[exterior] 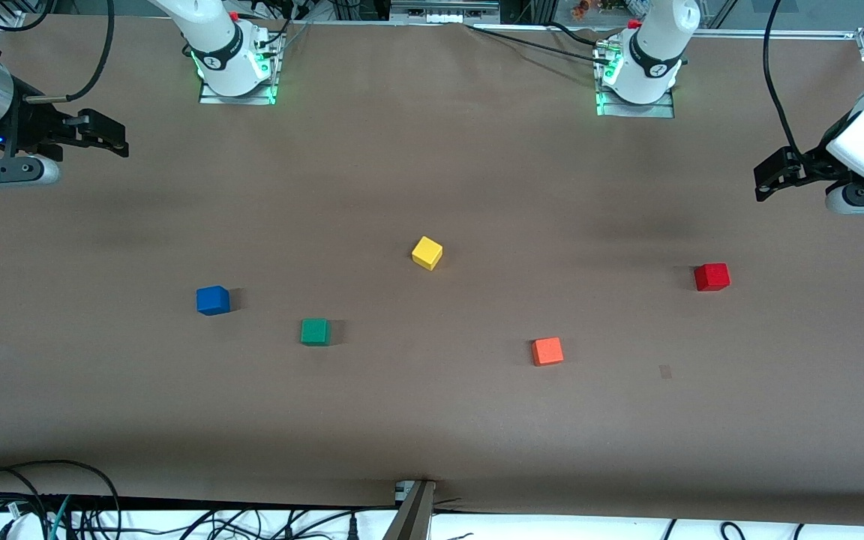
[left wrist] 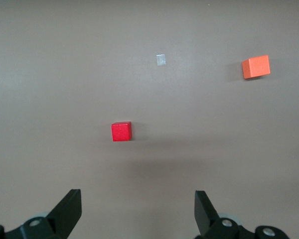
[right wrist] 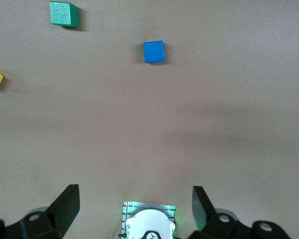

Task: Pass red block to right arm, stack on blue

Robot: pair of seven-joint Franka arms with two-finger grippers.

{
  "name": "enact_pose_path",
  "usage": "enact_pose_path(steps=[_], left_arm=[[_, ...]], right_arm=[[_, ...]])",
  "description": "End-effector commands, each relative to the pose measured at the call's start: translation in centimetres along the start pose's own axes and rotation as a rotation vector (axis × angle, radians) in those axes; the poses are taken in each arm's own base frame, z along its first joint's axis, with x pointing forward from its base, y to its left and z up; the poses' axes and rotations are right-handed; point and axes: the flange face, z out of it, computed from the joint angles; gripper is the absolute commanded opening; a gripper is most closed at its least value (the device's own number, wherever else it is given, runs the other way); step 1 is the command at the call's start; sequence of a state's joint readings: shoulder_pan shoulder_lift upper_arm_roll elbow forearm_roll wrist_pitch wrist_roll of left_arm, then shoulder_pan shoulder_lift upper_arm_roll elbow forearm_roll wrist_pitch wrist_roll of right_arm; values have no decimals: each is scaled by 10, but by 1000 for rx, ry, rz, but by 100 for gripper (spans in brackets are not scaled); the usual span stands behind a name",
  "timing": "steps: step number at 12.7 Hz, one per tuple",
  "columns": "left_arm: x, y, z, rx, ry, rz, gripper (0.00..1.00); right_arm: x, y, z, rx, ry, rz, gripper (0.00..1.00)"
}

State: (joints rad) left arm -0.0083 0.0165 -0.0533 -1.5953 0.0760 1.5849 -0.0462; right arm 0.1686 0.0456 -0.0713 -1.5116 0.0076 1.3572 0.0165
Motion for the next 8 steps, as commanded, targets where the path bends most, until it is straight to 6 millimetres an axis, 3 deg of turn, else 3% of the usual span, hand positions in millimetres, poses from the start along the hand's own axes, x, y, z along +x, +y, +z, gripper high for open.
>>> enact_pose_path(steps=[1, 8], left_arm=[[1, -2, -7, -3, -6, 14, 100], [-1, 1, -4, -10, -30, 13, 100]], right_arm=[[0, 6, -5, 7, 1, -2, 100], [1, 6, -6, 9, 8, -2, 100]])
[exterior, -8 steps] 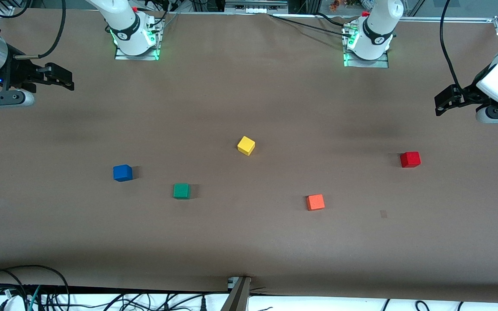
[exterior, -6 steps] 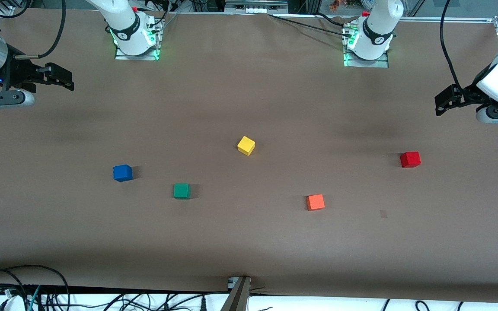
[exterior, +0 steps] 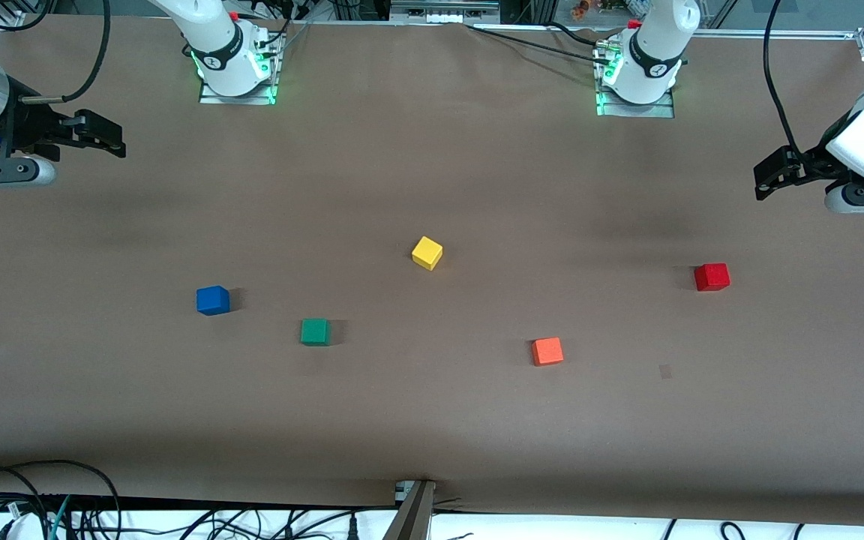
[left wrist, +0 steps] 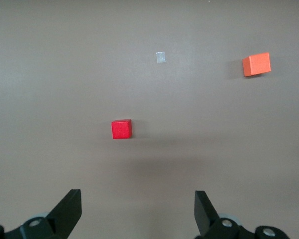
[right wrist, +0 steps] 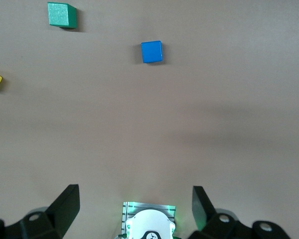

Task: Pass red block to right arm, stack on blue

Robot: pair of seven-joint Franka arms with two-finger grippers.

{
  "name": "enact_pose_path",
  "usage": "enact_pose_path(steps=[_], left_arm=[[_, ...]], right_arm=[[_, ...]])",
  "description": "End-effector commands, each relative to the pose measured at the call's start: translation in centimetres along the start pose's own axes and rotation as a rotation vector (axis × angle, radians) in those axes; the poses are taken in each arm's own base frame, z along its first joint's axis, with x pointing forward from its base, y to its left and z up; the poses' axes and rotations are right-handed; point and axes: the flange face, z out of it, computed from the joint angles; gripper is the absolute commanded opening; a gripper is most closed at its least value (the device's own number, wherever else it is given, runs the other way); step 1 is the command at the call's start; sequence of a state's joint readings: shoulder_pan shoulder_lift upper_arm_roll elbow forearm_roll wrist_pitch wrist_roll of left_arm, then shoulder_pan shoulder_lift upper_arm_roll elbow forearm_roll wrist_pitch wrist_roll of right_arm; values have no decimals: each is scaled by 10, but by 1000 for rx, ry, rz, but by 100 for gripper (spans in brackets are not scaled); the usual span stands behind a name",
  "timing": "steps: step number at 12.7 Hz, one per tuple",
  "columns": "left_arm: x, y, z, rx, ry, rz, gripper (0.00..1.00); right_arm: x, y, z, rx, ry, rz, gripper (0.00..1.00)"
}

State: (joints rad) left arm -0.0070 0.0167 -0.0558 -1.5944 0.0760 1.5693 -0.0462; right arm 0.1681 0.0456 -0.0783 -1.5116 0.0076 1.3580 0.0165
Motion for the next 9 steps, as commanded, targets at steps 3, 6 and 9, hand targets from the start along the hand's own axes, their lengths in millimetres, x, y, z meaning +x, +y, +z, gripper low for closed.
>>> enact_pose_path(steps=[3, 6, 9], left_arm=[[0, 1, -4, -10, -21, 10, 100], [0, 2, -5, -10, -21, 11, 100], [0, 0, -4, -10, -26, 8, 100]], right_arm=[[2, 3, -6, 8, 9, -8, 100], [0, 7, -5, 5, 1, 0, 100], [1, 7, -7, 5, 9, 0, 100]])
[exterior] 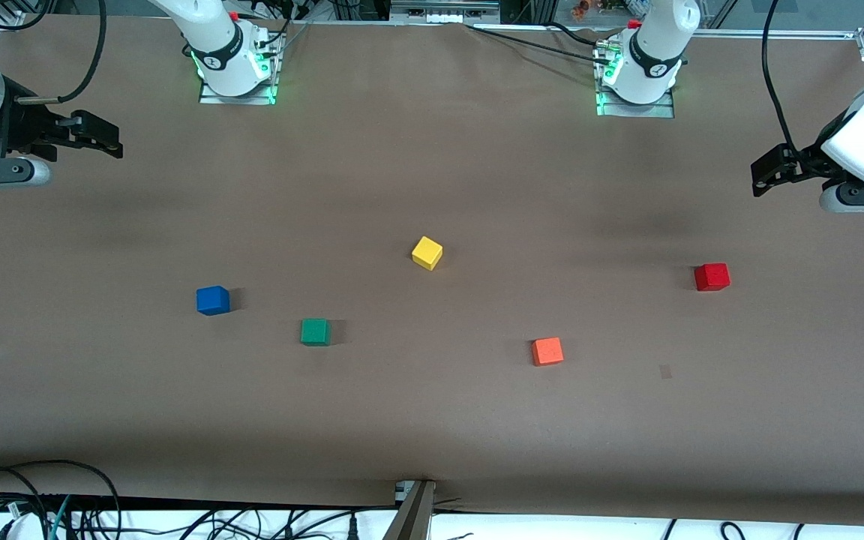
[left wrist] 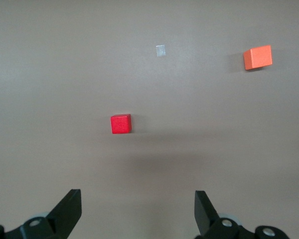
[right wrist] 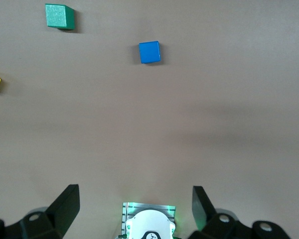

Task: Pass red block to right arm, stack on blue

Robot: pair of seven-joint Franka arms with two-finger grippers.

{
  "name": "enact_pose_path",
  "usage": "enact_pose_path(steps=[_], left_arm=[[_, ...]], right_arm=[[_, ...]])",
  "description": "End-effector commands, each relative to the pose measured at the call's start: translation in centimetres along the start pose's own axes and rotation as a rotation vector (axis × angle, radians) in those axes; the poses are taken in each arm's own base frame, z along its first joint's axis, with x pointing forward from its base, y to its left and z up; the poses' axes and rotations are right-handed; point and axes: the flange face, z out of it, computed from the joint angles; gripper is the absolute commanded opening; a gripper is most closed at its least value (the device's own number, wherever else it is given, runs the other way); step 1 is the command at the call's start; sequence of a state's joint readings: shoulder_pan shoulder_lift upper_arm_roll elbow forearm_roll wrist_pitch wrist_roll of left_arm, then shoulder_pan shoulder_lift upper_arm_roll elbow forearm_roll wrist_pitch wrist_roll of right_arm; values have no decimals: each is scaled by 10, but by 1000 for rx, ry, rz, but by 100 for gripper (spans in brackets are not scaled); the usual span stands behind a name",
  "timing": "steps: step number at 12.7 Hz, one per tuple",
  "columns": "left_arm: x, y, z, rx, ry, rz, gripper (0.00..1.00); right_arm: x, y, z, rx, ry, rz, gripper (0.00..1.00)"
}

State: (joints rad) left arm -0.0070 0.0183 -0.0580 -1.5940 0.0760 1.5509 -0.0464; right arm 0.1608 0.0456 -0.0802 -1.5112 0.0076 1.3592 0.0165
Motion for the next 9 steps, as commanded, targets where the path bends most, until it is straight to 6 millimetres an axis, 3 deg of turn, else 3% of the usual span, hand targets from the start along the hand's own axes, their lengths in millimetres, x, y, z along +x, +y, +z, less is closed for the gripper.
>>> enact_pose_path(steps=[1, 4, 9], left_arm=[[1, -2, -6, -11, -8, 5, 100], [1, -5, -6, -11, -7, 6, 100], [1, -4, -6, -11, -9, 3, 100]], right_arm=[[1, 5, -6, 6, 7, -5, 100], [1, 20, -7, 16, 9, 21, 100], [1, 22, -9, 13, 14, 17, 100]])
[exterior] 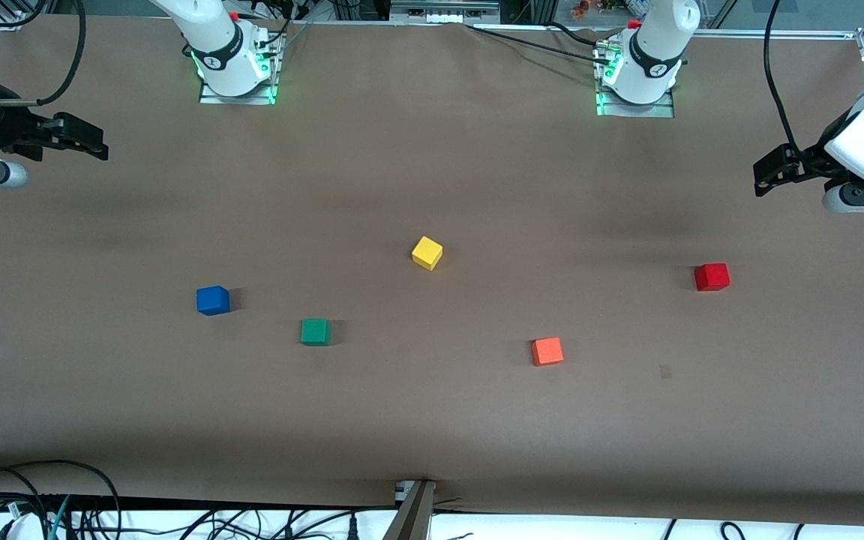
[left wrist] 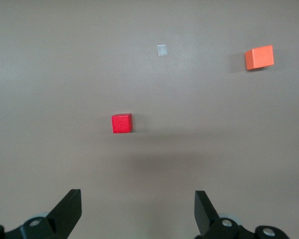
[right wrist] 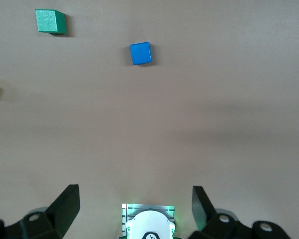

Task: Pass red block to right arm, stack on blue

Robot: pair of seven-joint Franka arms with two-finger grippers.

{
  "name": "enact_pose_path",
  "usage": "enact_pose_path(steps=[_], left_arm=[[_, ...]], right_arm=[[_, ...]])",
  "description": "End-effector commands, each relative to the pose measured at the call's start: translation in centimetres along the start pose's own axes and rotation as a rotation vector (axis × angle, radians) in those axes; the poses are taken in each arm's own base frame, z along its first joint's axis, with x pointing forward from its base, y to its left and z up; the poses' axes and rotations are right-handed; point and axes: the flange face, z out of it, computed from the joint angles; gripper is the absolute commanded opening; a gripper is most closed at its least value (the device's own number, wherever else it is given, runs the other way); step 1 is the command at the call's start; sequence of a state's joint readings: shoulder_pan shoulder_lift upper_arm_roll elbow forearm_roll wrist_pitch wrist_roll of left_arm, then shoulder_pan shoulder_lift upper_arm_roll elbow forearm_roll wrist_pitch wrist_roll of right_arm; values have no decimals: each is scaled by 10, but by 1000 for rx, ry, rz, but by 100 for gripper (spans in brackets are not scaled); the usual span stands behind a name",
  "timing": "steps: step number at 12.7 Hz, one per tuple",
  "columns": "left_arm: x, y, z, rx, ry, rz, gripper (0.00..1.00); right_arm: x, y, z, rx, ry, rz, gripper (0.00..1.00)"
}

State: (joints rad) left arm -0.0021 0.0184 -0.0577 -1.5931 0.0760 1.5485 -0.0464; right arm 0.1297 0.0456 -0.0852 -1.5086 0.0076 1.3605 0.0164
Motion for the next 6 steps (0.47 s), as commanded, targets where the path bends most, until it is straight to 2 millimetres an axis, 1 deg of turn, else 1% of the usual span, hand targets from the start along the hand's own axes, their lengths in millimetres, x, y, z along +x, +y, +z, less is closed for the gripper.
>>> enact_pose_path(steps=[1, 4, 6], left_arm=[[1, -1, -7, -11, -5, 10, 100], [2, -2, -6, -13, -5, 10, 100], [2, -3, -6, -13, -7, 9, 100]], right_arm=[[1, 3, -8, 3, 11, -34, 100], [2, 4, -9, 2, 23, -49, 100], [2, 9, -9, 3, 25, -39, 100]])
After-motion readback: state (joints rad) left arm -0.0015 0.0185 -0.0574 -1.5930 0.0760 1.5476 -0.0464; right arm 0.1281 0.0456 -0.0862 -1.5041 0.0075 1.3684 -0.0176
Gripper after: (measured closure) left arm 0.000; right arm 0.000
